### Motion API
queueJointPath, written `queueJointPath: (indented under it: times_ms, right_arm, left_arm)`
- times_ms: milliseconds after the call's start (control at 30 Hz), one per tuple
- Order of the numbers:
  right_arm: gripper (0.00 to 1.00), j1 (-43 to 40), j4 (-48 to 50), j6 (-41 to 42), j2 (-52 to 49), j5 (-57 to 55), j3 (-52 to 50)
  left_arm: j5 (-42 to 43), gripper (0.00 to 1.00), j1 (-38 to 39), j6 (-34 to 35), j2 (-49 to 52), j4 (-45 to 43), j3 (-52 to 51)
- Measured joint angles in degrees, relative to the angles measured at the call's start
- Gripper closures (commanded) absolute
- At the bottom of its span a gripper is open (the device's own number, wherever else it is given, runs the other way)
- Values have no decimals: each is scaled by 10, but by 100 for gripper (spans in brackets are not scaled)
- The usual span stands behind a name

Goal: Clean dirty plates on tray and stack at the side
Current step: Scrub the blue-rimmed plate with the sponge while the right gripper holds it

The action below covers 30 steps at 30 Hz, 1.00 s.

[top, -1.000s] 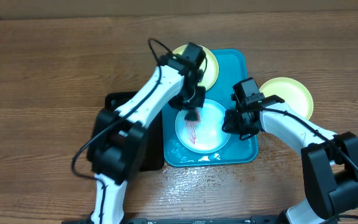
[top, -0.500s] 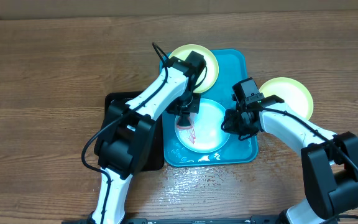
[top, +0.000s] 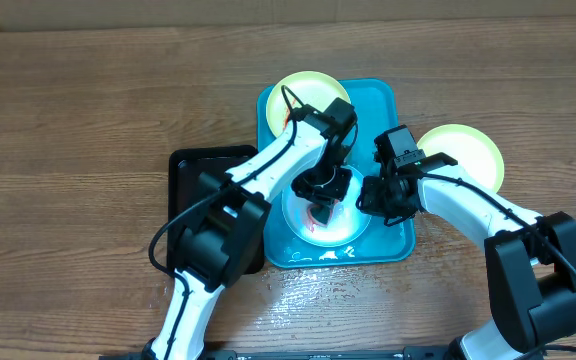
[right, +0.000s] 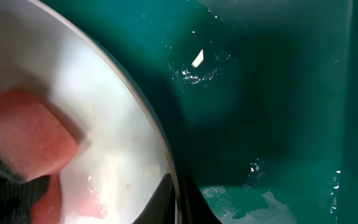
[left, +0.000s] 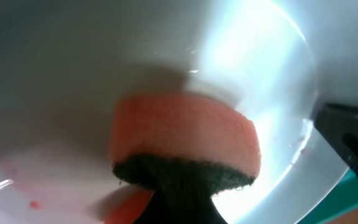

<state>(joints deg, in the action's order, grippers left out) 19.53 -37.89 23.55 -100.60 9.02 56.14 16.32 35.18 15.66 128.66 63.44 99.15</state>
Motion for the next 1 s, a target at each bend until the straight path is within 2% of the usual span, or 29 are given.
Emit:
queueJointPath:
  times_ms: [100, 300, 533, 667, 800, 1000]
  right_arm:
    - [96, 0, 0, 0, 0, 0, 0]
    - [96, 0, 0, 0, 0, 2, 0]
    - [96, 5, 3, 4, 0, 13, 0]
    - [96, 5, 3, 4, 0, 12, 0]
    - [96, 5, 2, 4, 0, 12, 0]
    - [96, 4, 1, 5, 0, 12, 0]
  left_arm:
    - [-25, 96, -12, 3, 0, 29, 1]
    - [-153, 96, -43, 9, 0, 69, 2]
    - [-179, 96, -45, -9, 0, 49, 5]
    - [-126, 96, -53, -38, 0, 24, 5]
    - [-22, 96, -58, -57, 0, -13, 5]
    - [98, 96, -18, -69, 3, -19, 5]
